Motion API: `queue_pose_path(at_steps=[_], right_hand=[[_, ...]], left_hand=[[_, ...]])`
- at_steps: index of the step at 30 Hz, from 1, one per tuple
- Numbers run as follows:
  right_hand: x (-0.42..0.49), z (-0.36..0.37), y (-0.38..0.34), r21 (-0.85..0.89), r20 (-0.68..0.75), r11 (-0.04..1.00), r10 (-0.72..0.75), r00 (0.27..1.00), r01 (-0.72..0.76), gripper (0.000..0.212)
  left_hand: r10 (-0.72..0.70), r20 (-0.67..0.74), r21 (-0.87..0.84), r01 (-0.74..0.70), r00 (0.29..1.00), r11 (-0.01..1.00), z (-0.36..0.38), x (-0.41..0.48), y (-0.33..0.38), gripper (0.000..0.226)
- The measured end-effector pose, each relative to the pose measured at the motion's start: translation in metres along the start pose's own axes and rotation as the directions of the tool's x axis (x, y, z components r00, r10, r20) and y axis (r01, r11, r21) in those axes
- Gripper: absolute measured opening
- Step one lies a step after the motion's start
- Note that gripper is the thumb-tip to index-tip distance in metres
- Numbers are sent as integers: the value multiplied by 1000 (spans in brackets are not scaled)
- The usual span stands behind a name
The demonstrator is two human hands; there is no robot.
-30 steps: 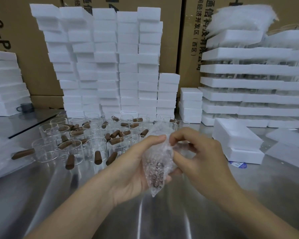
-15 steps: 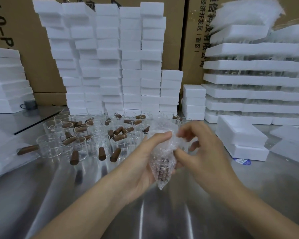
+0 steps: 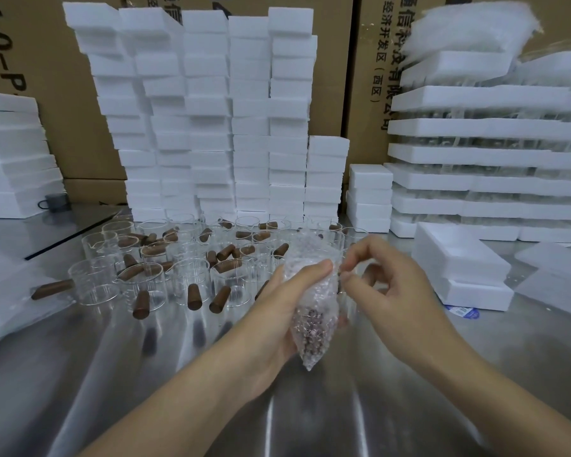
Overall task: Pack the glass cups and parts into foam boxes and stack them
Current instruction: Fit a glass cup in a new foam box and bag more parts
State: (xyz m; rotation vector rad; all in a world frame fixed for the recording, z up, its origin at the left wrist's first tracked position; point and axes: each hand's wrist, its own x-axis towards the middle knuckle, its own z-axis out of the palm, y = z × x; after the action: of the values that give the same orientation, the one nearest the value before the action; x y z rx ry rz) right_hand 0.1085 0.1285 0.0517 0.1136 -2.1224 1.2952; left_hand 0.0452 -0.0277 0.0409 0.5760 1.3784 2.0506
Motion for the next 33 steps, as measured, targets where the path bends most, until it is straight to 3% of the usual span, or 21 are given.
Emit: queue_pose_path(at_steps=[2, 4, 6, 12, 15, 18, 20, 22, 25, 27, 29, 31, 33], right_hand=[[3, -3, 3, -84, -62, 995, -50, 997, 45, 27], [6, -7, 4, -118, 29, 991, -65, 997, 68, 41], [8, -8, 6, -108, 74, 992, -63, 995, 71, 41], [6, -5, 6, -29, 4, 996, -84, 996, 84, 42], [11, -9, 8, 20, -27, 999, -34, 999, 34, 43], [15, -7, 15, 14, -90, 1000, -2, 996, 3, 43], [20, -13, 22, -100, -149, 995, -34, 988, 19, 40], [28, -31, 37, -382, -216, 924, -58, 975, -30, 44], [36, -70, 67, -712, -348, 640, 36, 937, -289, 58], [34, -89, 86, -753, -415, 487, 170, 894, -442, 65], [32, -101, 99, -771, -438, 406, 220, 872, -490, 61], [33, -107, 102, -784, -438, 396, 194, 878, -479, 49], [36, -109, 96, -799, -410, 408, 165, 897, -441, 41]], left_hand=[[-24, 22, 11, 24, 999, 1000, -3, -3, 5, 56], [-75, 99, 32, 72, 992, 997, -6, -4, 10, 46], [-115, 144, 60, 108, 983, 992, -9, -4, 13, 44], [-128, 262, 164, 87, 956, 983, -18, 1, 13, 57], [-121, 195, 173, 87, 973, 981, -20, 4, 11, 65], [-51, 106, 102, 40, 993, 994, -20, 5, 9, 59], [-7, 36, 10, 7, 999, 1000, -22, 8, 7, 65], [14, -24, -58, -15, 1000, 998, -25, 10, 7, 77], [15, -50, -129, -21, 999, 991, -29, 12, 10, 76], [8, -49, -137, -14, 999, 990, -31, 13, 11, 62], [-10, -70, -61, 6, 998, 998, -30, 12, 12, 51], [-24, -104, -32, 21, 994, 999, -29, 10, 14, 50], [-11, -140, -68, 1, 990, 998, -28, 10, 18, 63]])
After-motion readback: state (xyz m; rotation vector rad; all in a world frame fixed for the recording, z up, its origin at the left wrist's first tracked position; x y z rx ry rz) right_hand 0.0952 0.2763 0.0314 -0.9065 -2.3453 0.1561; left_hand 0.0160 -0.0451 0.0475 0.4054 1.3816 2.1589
